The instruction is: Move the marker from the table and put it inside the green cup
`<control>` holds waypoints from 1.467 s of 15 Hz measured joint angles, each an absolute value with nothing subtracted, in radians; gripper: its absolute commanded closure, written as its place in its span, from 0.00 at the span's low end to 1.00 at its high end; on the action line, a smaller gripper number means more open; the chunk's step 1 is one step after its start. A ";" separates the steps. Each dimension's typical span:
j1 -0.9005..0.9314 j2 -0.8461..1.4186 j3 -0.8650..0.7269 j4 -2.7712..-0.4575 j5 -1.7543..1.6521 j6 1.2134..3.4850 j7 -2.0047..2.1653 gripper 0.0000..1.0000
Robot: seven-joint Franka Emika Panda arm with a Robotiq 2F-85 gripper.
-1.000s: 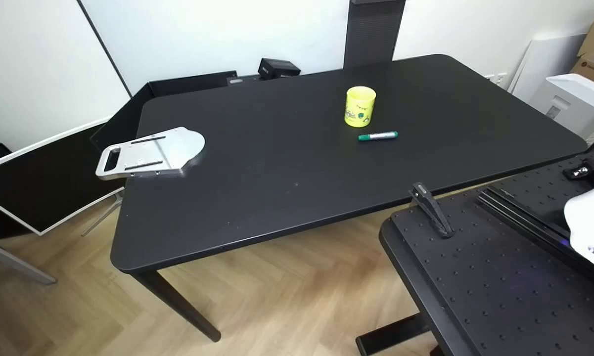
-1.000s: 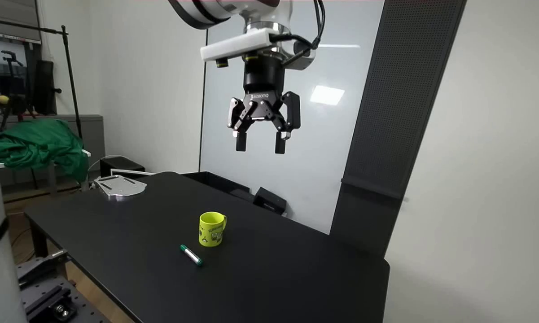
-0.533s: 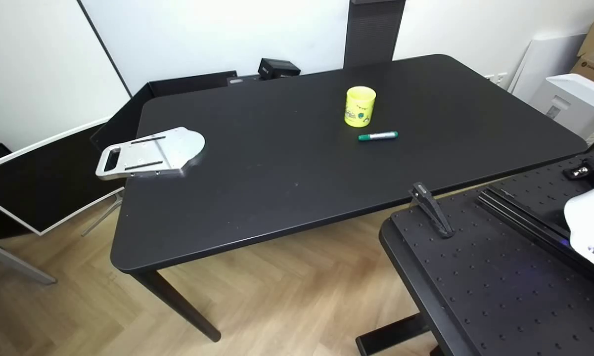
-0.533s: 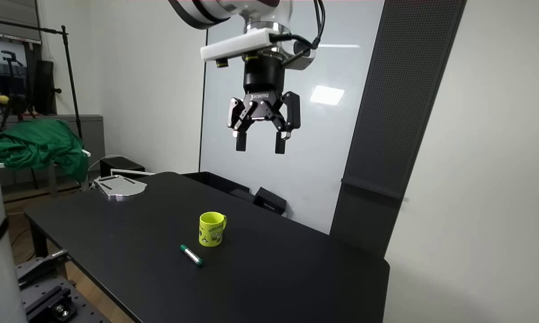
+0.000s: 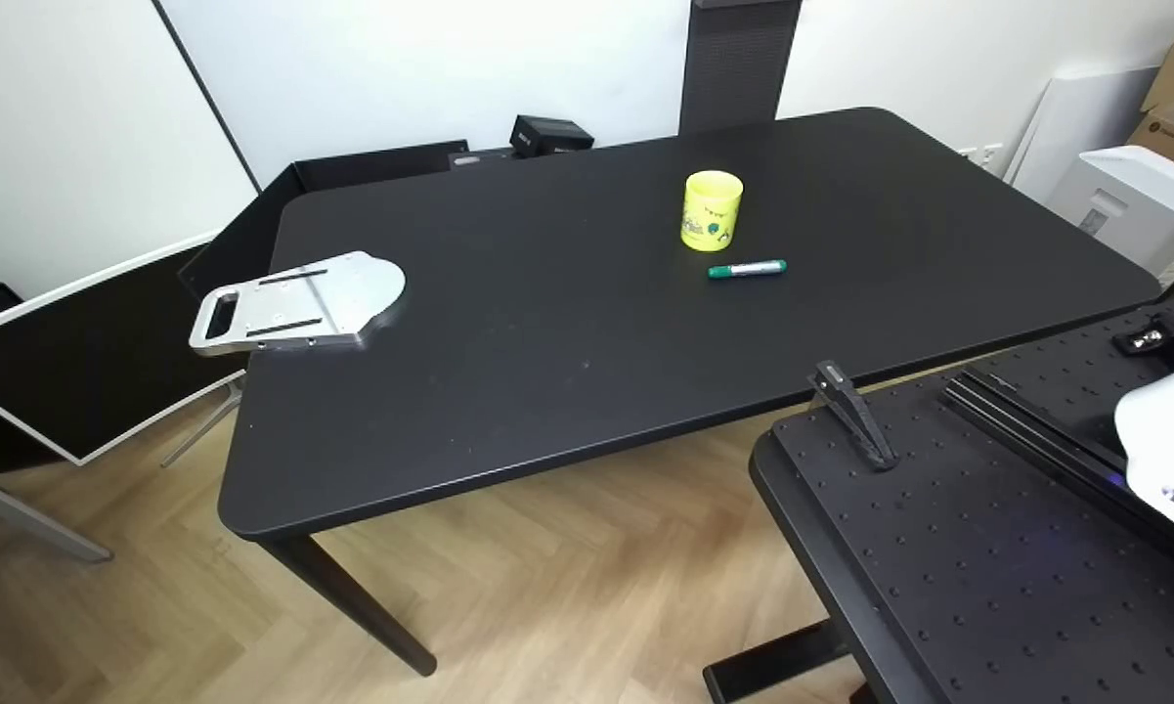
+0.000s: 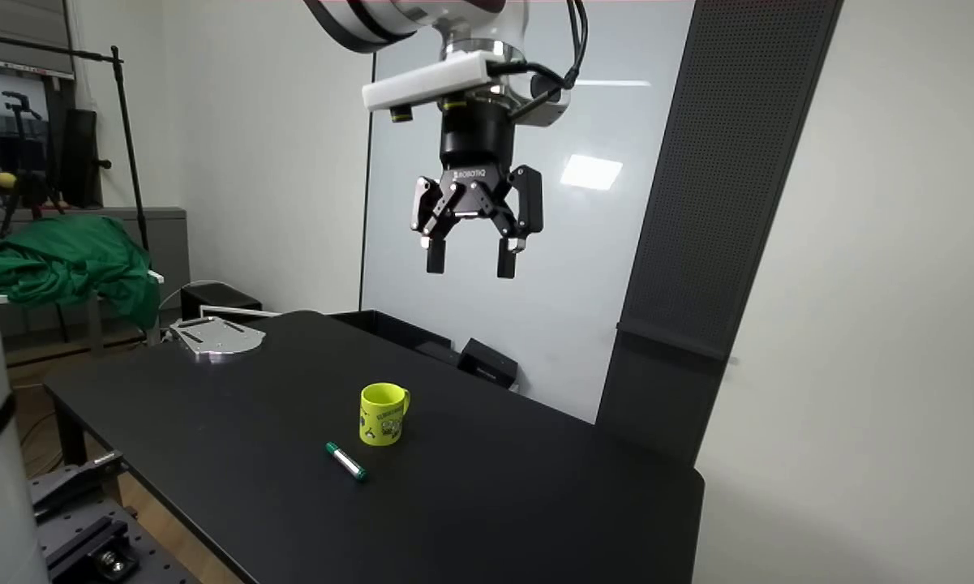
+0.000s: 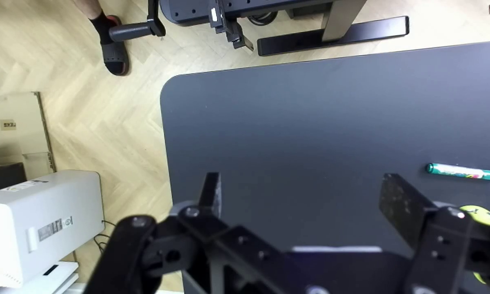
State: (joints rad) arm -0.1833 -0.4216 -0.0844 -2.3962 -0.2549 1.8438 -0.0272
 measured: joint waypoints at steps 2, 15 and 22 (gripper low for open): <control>-0.183 -0.422 -0.084 -2.396 -0.255 1.844 -0.027 0.00; -0.144 -0.407 -0.104 -2.397 -0.271 1.933 -0.232 0.00; -0.049 -0.352 -0.135 -2.397 -0.230 2.070 -0.577 0.00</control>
State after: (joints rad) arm -0.0491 -0.3524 -0.1354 -2.3974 -0.2297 2.0700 -0.5775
